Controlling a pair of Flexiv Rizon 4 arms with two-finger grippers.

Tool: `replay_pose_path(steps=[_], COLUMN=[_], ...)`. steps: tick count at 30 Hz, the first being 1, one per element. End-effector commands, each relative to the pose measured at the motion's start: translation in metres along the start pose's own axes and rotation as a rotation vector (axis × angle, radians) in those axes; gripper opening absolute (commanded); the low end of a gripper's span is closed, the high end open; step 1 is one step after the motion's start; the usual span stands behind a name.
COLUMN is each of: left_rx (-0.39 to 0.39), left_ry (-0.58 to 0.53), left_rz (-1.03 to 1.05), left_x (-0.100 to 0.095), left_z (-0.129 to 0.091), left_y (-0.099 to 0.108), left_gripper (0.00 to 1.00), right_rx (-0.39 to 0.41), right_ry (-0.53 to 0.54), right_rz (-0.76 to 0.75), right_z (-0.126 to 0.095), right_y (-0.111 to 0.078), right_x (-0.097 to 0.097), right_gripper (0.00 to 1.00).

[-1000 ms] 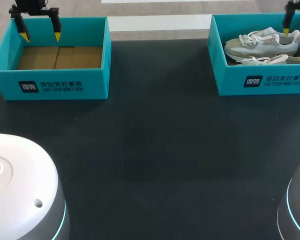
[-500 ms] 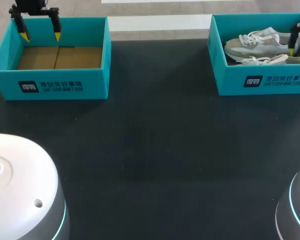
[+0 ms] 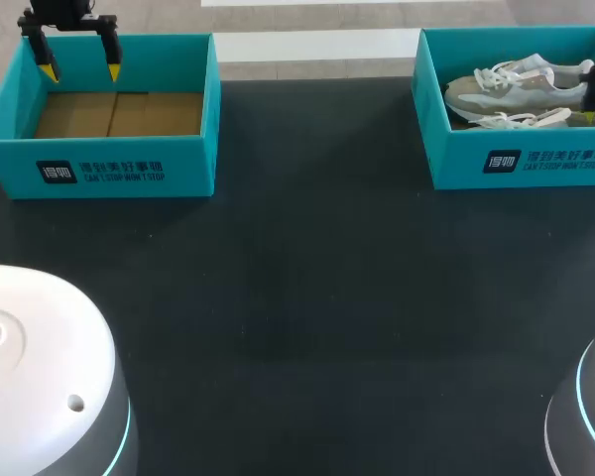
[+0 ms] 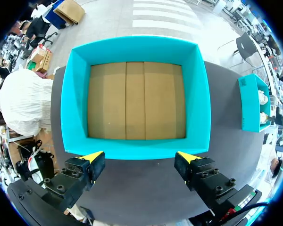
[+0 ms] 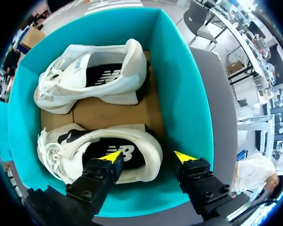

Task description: Take the shoe out of the shoebox, open the shoe tongue, remove and reinsert the insole, then place the shoe into the shoebox

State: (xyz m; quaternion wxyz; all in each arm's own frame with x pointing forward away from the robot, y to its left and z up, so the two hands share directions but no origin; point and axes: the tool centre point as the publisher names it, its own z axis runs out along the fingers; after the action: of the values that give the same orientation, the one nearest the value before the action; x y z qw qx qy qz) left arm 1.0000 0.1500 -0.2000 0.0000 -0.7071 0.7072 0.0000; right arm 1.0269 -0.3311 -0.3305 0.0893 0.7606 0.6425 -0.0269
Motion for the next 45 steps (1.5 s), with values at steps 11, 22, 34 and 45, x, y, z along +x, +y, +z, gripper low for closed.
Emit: replay_pose_path(steps=[11,22,34,45], left_rx=[0.0,0.0,0.0,0.0], left_ry=[0.0,0.0,0.0,0.0], left_rz=[0.0,0.0,0.0,0.0], left_x=[0.0,0.0,0.0,0.0], left_z=[0.0,0.0,0.0,0.0], left_y=[0.0,0.0,0.0,0.0], left_gripper=[1.0,1.0,1.0,1.0], right_rx=[0.019,0.027,-0.057,-0.103], right_ry=[-0.036,-0.052,-0.072,-0.071], right_rz=[0.012,0.039,-0.049,-0.173], right_z=[0.027,0.004,-0.087,-0.162], right_y=[0.008,0.005,0.004,0.003], right_x=[-0.011,-0.022,-0.038,-0.033], right_gripper=[0.4,0.0,0.0,0.0])
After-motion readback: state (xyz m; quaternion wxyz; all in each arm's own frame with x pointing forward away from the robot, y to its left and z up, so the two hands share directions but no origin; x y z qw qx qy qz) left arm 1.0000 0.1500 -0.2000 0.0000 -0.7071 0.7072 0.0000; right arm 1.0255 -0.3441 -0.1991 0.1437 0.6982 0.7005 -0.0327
